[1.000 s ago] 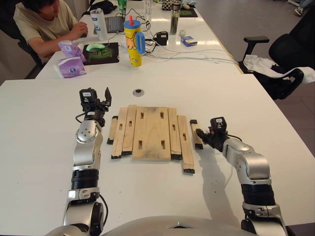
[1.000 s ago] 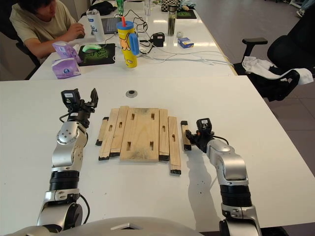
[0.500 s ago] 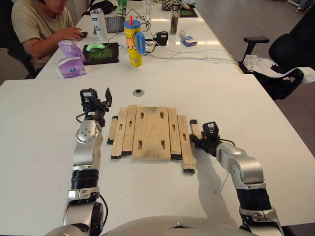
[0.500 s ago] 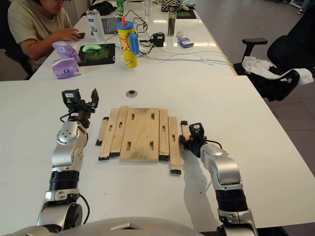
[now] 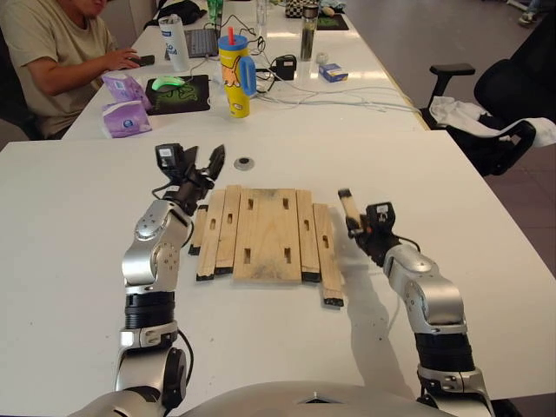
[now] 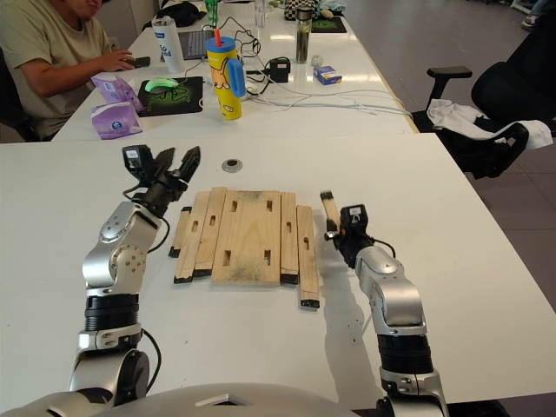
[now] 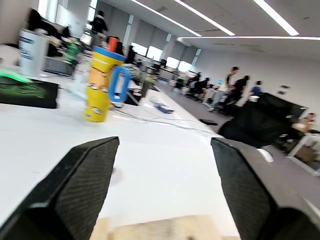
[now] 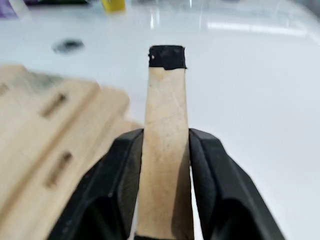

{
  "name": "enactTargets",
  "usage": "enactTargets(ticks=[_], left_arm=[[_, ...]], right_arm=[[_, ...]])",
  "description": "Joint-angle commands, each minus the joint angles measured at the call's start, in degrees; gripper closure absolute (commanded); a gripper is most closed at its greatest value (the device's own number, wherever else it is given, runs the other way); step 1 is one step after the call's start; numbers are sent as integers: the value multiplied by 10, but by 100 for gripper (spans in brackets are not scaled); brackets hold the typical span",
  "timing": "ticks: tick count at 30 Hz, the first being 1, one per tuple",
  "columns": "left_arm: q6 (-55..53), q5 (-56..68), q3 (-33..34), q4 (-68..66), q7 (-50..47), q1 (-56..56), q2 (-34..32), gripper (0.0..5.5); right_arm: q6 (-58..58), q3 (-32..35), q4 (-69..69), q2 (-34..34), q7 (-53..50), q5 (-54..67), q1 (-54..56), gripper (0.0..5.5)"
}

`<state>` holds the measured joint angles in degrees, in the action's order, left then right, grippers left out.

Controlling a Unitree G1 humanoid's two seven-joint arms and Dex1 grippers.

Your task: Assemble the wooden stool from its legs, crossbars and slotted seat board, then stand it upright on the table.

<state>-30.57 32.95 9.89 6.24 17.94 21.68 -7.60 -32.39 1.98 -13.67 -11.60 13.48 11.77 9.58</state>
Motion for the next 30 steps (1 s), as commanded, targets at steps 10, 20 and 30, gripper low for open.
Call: enactTargets(ticks=[10, 20, 30], left_arm=[[-201, 244, 30, 24, -16, 51, 35, 209], [-223, 276, 26, 25, -23, 50, 23, 260], [-224, 289, 39, 24, -39, 38, 23, 411]], right_arm=[[142, -88, -67, 5, 135, 39, -7, 418], [147, -102, -77, 2, 151, 45, -21, 418], [140, -102, -85, 0, 144, 44, -23, 418]])
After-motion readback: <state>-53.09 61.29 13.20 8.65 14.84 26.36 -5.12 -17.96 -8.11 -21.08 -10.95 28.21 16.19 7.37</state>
